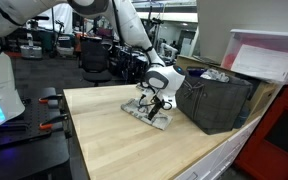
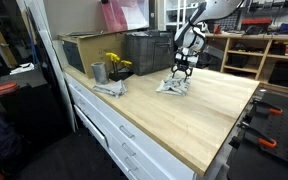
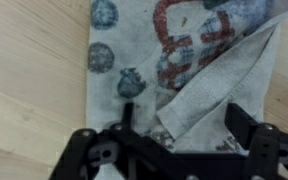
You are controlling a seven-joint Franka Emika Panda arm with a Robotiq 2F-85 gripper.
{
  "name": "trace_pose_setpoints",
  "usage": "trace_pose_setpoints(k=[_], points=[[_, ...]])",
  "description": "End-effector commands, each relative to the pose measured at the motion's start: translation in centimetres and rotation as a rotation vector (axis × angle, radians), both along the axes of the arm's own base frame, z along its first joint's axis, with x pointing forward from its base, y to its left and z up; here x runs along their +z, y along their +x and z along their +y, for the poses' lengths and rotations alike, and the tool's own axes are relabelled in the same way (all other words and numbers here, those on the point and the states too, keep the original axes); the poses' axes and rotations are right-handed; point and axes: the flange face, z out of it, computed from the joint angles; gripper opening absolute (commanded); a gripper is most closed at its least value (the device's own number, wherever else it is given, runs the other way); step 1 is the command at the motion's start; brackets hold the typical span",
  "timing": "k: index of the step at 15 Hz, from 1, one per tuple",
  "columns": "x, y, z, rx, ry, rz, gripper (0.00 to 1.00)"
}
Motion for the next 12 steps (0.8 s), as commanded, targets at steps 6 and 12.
trace_pose_setpoints(k=[6, 12], points=[[1.3, 1.4, 0.0, 0.013, 0.027, -0.040, 0.23], [2.0, 1.7, 0.6, 0.029, 0.021, -0.042, 0.00]])
